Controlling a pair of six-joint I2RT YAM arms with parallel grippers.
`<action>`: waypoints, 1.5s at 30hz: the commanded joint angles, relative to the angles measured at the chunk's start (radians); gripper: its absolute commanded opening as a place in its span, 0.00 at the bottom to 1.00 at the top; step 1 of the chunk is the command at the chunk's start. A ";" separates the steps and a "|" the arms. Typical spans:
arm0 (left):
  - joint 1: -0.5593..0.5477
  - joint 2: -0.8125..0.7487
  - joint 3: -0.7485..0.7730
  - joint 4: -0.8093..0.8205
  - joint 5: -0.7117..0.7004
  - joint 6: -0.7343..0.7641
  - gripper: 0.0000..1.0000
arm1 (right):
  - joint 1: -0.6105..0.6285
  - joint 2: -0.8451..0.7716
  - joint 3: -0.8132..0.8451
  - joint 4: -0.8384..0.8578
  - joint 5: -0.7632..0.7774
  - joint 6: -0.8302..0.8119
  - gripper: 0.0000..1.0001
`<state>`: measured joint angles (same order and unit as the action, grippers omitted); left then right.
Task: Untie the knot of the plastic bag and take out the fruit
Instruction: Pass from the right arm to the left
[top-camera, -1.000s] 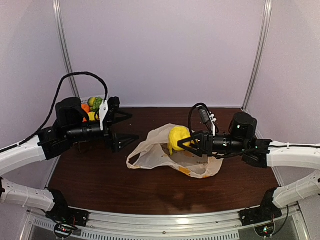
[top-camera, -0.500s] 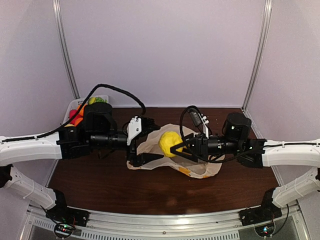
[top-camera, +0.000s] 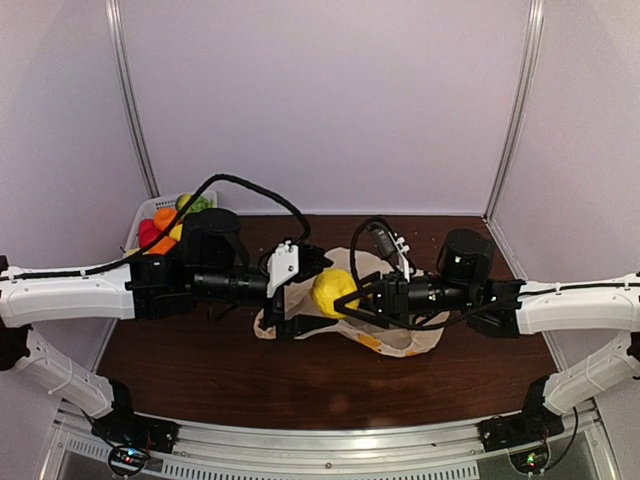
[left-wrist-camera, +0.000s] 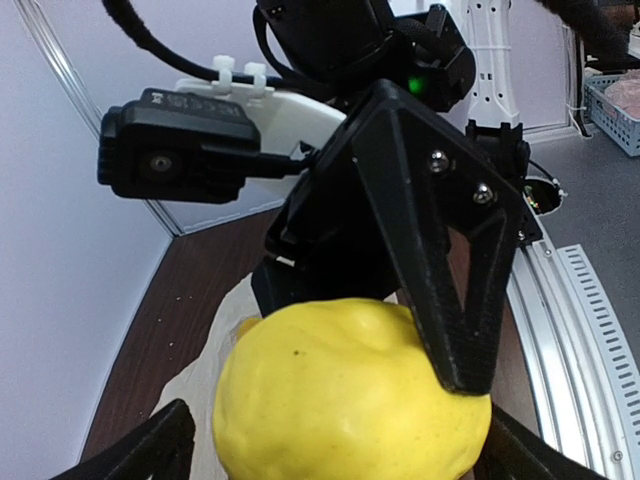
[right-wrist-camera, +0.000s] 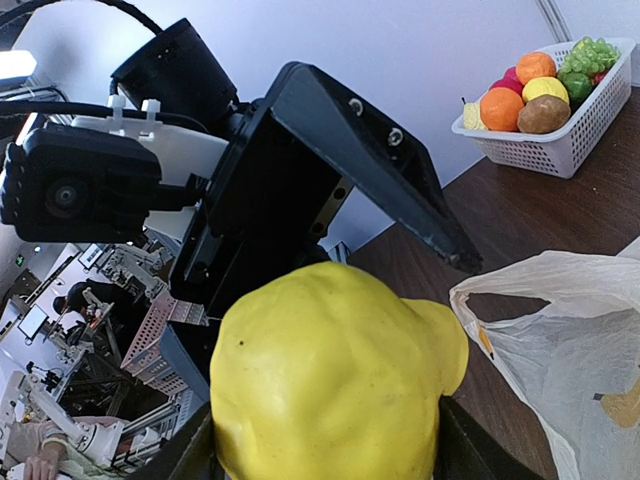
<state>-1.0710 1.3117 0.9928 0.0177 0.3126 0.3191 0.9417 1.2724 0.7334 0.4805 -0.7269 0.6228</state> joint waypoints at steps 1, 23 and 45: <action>-0.007 0.011 0.027 0.036 0.001 -0.019 0.97 | 0.012 0.019 0.026 0.023 -0.021 0.007 0.60; -0.007 0.023 0.040 -0.013 0.027 -0.017 0.68 | 0.012 0.023 0.022 -0.012 0.043 -0.019 0.73; 0.134 0.072 0.156 -0.242 -0.112 -0.063 0.42 | -0.089 -0.269 -0.069 -0.187 0.268 -0.079 1.00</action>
<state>-1.0348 1.3506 1.0595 -0.1455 0.2638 0.2844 0.8783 1.0893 0.6952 0.3672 -0.5442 0.5735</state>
